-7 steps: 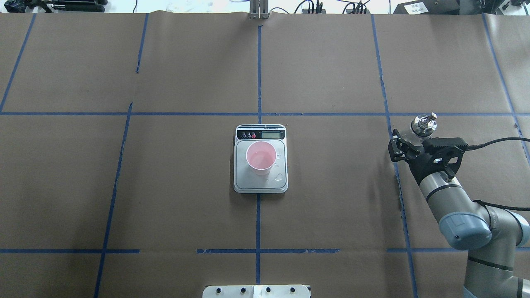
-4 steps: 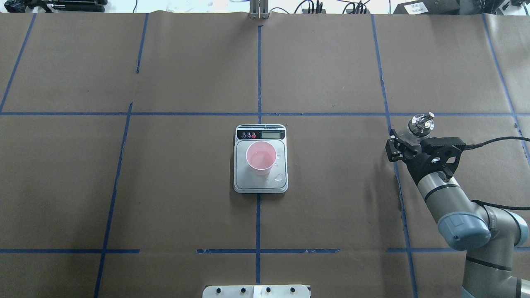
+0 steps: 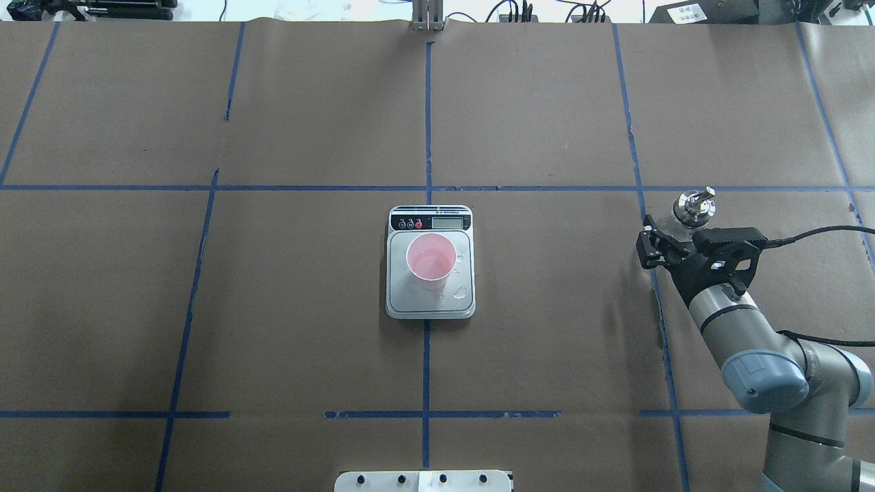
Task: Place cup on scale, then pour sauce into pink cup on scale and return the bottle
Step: 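Lower the bottle with the right gripper to its original spot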
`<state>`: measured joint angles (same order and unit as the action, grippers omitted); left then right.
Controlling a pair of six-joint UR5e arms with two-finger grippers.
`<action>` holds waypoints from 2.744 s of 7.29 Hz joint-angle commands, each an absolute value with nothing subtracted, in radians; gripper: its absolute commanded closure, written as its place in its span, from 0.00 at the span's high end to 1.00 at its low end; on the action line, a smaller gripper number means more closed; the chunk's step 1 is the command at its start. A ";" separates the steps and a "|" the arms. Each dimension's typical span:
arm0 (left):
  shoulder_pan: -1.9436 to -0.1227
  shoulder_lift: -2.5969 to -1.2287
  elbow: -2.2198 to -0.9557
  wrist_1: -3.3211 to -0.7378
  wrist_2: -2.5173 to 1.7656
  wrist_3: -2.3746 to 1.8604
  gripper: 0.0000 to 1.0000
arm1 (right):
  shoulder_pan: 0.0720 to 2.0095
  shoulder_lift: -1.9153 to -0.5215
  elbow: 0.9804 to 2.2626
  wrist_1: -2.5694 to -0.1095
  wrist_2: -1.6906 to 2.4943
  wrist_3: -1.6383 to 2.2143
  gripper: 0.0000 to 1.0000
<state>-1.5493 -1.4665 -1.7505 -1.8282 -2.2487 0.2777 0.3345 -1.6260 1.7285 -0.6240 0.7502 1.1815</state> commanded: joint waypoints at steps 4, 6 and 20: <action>-1.549 -1.465 -1.750 -1.827 -2.249 0.278 1.00 | 0.334 -1.628 1.736 -0.620 0.784 1.183 0.00; -1.549 -1.465 -1.750 -1.829 -2.249 0.278 1.00 | 0.336 -1.628 1.735 -0.620 0.787 1.181 0.36; -1.554 -1.465 -1.763 -1.828 -2.249 0.278 1.00 | 0.284 -1.637 1.741 -0.620 0.782 1.181 1.00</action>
